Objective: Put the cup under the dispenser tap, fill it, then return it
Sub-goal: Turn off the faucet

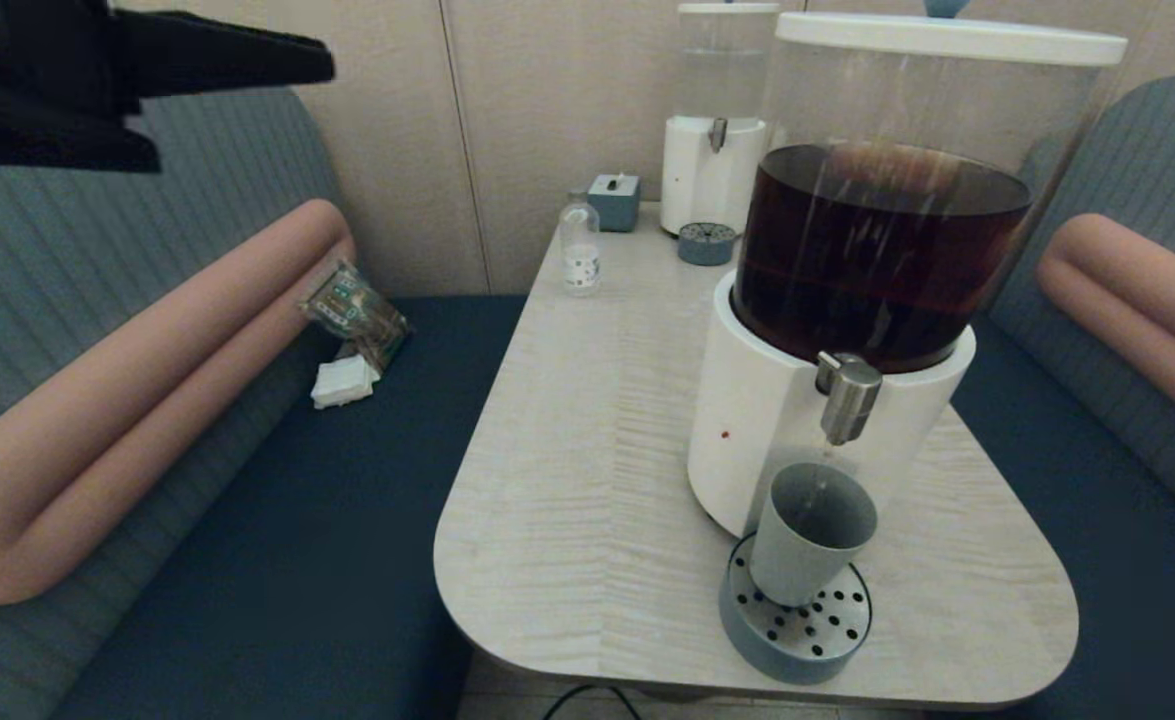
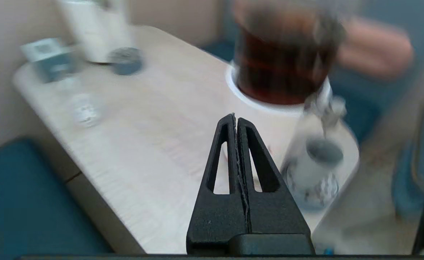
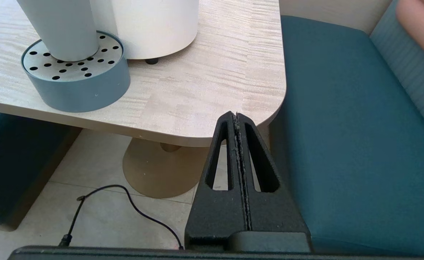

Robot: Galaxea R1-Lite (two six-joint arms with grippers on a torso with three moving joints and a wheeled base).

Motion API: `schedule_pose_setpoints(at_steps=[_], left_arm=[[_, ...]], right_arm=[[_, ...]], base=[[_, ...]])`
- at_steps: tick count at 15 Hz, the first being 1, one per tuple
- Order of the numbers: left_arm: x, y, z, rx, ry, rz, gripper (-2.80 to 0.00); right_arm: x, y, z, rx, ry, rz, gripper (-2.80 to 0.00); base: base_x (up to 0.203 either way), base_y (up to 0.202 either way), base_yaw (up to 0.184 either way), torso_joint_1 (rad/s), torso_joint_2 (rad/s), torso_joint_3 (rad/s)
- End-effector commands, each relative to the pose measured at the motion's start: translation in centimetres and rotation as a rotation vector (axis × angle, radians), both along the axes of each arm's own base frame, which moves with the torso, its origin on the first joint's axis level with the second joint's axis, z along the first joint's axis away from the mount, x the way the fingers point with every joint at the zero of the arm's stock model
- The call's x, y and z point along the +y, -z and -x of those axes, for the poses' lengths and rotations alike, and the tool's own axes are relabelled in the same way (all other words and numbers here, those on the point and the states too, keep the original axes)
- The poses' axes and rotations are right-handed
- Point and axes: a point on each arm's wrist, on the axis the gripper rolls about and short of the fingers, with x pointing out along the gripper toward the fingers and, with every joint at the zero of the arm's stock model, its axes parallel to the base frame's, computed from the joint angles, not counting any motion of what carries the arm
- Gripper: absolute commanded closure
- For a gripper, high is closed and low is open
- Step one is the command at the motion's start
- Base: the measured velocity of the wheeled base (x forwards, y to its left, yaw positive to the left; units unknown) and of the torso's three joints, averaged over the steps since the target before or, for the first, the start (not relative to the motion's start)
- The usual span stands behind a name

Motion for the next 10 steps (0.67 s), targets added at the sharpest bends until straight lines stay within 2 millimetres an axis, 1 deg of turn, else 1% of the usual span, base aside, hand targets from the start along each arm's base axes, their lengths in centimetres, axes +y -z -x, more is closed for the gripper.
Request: schedule_pose_setpoints(at_steps=[1,3,4,6,7,10], left_arm=[[-0.9,1.3,-2.5,0.01,0.037,-0.065,0.0],[-1.3,1.8,-3.4,0.024,0.062,-0.151,0.0],[-2.0,1.8,-3.5,0.036,0.088,-0.21,0.0],[-4.1,2.1,-3.2,0.058,0.135,-0.322,0.0],[-4.9,2.3,-2.8,0.08,0.162,-0.366,0.0],[-5.8,2.1,-2.2,0.071,0.185,-0.386,0.0]], right_arm=[[0.0,0.0,0.0,-0.001,-0.001,0.001,0.0],[0.0,0.0,0.0,-0.001,-0.001,0.001,0.0],[0.0,0.0,0.0,0.0,-0.001,0.001,0.0],[0.0,0.0,0.0,0.0,-0.001,0.001,0.0],[0.0,0.0,0.0,0.0,-0.001,0.001,0.0],[0.0,0.0,0.0,-0.001,-0.001,0.001,0.0]], base=[[0.0,0.0,0.0,0.0,0.0,0.0],[0.0,0.0,0.0,0.0,0.0,0.0],[0.0,0.0,0.0,0.0,0.0,0.0],[0.0,0.0,0.0,0.0,0.0,0.0],[0.0,0.0,0.0,0.0,0.0,0.0],[0.0,0.0,0.0,0.0,0.0,0.0]])
